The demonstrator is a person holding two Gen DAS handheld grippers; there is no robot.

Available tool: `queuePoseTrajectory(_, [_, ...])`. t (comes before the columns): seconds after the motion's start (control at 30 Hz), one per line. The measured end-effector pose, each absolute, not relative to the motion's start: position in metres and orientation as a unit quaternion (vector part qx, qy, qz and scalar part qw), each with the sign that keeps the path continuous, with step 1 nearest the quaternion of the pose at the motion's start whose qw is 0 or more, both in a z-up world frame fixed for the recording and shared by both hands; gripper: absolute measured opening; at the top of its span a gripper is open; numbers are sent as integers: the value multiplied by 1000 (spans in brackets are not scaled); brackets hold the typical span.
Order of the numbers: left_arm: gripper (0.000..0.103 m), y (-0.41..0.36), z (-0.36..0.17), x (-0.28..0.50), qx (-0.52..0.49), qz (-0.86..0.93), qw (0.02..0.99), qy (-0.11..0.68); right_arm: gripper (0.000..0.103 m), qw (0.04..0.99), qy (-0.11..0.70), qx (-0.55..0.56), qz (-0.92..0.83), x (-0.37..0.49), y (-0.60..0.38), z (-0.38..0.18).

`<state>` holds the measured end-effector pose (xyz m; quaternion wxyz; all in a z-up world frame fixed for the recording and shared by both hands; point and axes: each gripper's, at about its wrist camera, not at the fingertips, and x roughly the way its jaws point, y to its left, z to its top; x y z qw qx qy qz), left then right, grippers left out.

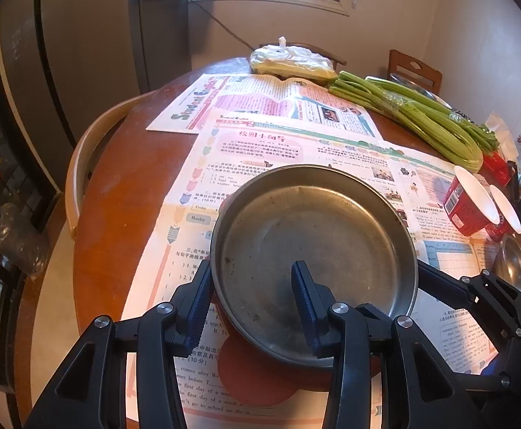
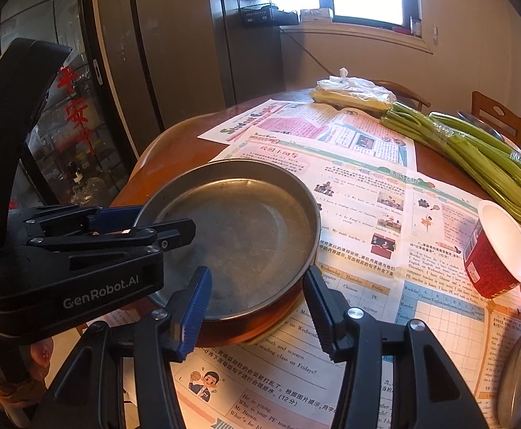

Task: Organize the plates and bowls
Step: 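Lower the steel pan onto the orange plate and open the left tool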

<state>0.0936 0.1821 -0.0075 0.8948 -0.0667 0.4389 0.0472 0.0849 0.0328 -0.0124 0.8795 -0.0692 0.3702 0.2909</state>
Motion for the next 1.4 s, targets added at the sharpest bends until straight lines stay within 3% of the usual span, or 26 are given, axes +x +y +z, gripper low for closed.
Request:
queuePoseTrajectory(0.97, [45, 187, -2, 89, -69, 48, 898, 431, 54, 882, 366, -59, 292, 84, 25, -10])
queuePoseTrajectory(1.27, [47, 194, 14, 80, -72, 64, 906, 412, 54, 888, 358, -46, 285, 83, 15, -2])
queuePoseTrajectory(1.4, [53, 203, 18, 75, -86, 67, 906, 408, 54, 890, 357, -38, 282, 83, 11, 0])
